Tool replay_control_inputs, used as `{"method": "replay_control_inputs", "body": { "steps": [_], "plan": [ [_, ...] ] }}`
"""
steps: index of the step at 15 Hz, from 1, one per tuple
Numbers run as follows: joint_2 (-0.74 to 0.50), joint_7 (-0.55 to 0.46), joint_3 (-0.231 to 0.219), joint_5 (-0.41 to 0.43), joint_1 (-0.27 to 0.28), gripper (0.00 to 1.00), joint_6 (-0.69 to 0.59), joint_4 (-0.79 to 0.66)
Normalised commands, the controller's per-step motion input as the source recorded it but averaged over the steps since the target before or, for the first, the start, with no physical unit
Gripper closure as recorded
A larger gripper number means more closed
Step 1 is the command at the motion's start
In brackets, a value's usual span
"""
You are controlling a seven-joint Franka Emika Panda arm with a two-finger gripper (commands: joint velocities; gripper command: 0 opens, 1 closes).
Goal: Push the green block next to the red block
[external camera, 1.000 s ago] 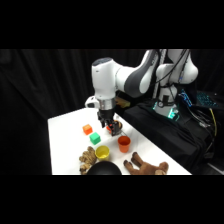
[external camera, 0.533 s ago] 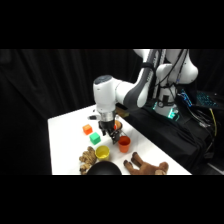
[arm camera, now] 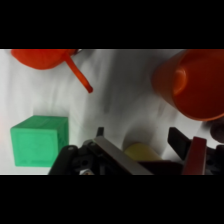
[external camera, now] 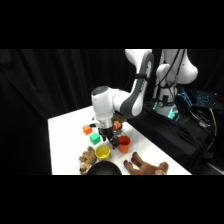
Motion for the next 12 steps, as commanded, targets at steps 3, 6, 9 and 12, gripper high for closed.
{"method": "replay_control_inputs", "body": {
  "steps": [3, 6, 9, 12],
  "plan": [
    [0.23, -0.36, 0.151, 0.176, -0.232, 0.00, 0.07, 0.23],
    [0.20, -0.33, 0.132, 0.136, -0.207, 0.00, 0.04, 0.23],
    [0.14, -0.29, 0.069, 0.049, -0.157, 0.00, 0.02, 0.22],
    [0.10, -0.26, 0.009, -0.013, -0.143, 0.00, -0.01, 0.22]
  ]
}}
